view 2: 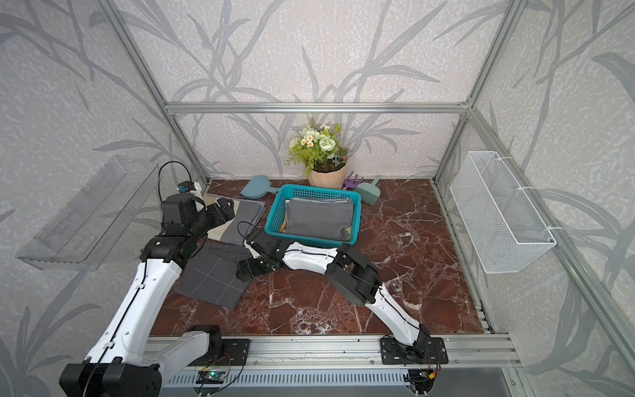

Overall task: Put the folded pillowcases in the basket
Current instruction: Move the pillowcase to the center of the board.

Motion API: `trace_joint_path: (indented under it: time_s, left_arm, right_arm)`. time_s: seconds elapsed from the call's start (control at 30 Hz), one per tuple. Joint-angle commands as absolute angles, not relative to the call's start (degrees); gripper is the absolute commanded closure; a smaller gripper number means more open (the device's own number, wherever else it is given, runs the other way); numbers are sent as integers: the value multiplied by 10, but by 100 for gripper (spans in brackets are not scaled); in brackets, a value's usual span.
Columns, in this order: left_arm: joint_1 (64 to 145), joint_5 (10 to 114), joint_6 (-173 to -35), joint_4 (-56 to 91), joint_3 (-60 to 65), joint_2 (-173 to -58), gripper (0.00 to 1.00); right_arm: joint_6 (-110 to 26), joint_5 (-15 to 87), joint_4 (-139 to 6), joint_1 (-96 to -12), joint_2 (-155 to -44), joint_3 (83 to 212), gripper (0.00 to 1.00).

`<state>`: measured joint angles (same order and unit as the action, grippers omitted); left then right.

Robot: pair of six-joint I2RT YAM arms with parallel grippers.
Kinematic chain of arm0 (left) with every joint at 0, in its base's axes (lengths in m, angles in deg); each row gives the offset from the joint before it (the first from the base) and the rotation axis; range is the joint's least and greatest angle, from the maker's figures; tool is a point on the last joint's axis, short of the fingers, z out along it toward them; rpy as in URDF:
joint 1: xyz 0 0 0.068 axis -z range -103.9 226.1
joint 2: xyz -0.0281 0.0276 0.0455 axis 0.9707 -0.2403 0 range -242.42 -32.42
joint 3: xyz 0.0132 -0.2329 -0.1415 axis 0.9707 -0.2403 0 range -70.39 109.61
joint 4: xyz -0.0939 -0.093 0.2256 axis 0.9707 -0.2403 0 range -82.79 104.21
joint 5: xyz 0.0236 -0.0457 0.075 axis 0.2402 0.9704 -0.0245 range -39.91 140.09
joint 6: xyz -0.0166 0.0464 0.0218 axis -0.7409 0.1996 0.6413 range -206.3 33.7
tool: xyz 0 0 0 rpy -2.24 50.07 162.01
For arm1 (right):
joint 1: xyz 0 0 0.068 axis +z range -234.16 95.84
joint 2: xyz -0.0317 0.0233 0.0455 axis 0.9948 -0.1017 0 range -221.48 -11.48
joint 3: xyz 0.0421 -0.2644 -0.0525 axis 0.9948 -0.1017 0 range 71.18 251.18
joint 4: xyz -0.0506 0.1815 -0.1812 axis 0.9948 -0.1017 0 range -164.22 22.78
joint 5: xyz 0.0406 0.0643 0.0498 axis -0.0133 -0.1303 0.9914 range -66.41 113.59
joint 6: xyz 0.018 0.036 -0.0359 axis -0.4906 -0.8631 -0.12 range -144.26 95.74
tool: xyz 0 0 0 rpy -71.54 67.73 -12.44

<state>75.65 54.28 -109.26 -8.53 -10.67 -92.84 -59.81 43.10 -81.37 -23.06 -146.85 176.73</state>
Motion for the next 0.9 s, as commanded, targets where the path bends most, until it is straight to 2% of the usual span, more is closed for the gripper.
trace_joint_path:
  time_s: [0.0,0.07,0.17,0.23,0.33,0.4,0.47,0.63,0.87]
  left_arm:
    - [753,557,-1092,-79,-111,-924,10]
    - [753,557,-1090,-78,-112,-925,10]
    - [752,556,-1088,-78,-114,-926,10]
    - [752,556,-1088,-78,-115,-926,10]
    - [751,556,-1089,-77,-114,-926,10]
    - [752,556,-1089,-77,-114,-924,10]
    - [751,555,-1088,-79,-112,-924,10]
    - [751,557,-1088,-81,-108,-923,10]
    - [751,594,-1102,-59,-133,-920,10]
  right_arm:
    - [-593,442,-861,-224,-1503,1805,1]
    - [-593,442,-870,-223,-1517,1818,1]
    - [-596,446,-873,-223,-1532,1830,11]
    - [-597,452,-873,-224,-1540,1837,25]
    - [-603,460,-871,-224,-1553,1845,58]
    - [-605,460,-872,-224,-1557,1847,85]
    - [-605,457,-873,-225,-1553,1841,100]
    - [-593,455,-856,-237,-1487,1754,100]
    - [-545,452,-877,-266,-1315,1533,100]
